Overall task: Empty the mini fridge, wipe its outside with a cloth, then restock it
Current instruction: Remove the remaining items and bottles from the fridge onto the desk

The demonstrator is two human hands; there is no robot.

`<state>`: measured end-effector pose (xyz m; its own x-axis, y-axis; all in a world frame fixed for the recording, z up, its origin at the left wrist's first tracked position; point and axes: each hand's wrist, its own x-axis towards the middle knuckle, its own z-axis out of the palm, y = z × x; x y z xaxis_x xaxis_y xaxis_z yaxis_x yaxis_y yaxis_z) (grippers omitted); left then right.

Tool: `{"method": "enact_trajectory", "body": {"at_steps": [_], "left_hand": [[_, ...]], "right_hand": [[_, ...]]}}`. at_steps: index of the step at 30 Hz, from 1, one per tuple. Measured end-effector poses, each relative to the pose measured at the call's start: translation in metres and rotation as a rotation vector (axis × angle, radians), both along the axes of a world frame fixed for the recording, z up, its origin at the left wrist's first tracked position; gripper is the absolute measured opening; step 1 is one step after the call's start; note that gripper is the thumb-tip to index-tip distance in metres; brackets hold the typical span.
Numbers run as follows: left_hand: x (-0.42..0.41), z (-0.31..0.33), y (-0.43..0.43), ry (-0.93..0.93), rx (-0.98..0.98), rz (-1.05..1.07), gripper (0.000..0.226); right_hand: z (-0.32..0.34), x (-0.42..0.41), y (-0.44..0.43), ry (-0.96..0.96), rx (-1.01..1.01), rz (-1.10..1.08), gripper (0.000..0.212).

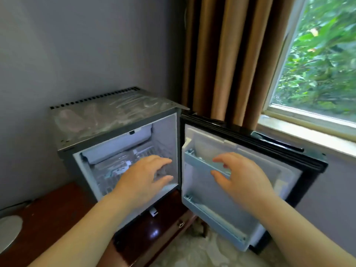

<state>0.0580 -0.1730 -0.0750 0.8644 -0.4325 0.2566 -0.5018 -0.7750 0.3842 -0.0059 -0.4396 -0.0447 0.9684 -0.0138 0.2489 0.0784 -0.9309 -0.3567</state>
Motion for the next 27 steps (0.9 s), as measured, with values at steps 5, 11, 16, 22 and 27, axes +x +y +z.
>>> {"method": "enact_trajectory", "body": {"at_steps": [5,11,16,22,27], "left_hand": [[0.062,0.003,-0.065,-0.011,-0.016,-0.289,0.042],[0.095,0.0,-0.136,-0.027,-0.004,-0.598,0.043],[0.097,-0.018,-0.158,-0.114,0.049,-0.76,0.038],[0.106,-0.024,-0.158,-0.119,0.043,-0.818,0.044],[0.104,-0.024,-0.162,-0.085,0.057,-0.807,0.039]], "right_hand": [[-0.001,-0.011,-0.035,0.022,0.01,-0.243,0.038],[-0.013,-0.029,-0.049,0.087,0.009,-0.496,0.033],[-0.024,-0.031,-0.041,0.116,-0.013,-0.582,0.025],[-0.032,-0.022,-0.037,0.209,-0.11,-0.582,0.042],[-0.026,-0.014,-0.035,0.246,-0.157,-0.585,0.046]]}}
